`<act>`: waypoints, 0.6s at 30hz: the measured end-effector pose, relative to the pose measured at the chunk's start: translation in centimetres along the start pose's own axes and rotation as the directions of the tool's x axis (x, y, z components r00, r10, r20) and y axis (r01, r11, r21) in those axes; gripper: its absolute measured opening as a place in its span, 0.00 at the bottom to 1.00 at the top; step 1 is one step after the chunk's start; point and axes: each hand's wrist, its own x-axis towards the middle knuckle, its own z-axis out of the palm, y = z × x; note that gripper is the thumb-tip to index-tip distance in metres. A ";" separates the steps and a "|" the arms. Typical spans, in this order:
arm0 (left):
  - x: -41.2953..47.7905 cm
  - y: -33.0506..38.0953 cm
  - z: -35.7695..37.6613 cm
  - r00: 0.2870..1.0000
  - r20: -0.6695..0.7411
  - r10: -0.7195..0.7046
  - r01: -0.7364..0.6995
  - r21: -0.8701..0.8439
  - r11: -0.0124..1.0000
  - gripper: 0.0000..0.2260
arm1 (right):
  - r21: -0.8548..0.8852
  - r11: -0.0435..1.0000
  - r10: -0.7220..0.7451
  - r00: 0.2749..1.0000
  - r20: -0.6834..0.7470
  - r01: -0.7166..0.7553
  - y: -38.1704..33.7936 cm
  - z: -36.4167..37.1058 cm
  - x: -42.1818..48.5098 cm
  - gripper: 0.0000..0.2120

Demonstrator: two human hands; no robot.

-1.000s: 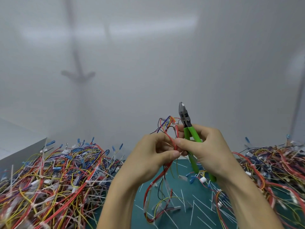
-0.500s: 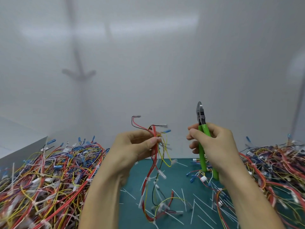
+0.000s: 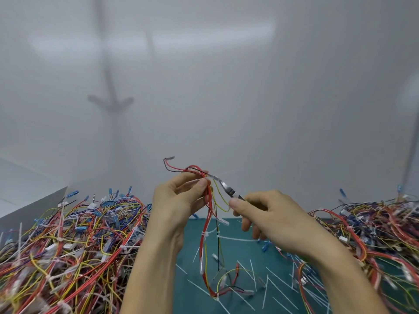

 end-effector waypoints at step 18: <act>-0.1 -0.1 0.5 1.000 0.018 -0.022 0.023 -0.050 0.998 0.05 | -0.231 0.971 0.067 0.998 -0.007 -0.067 0.2 -1.2 -0.6 0.25</act>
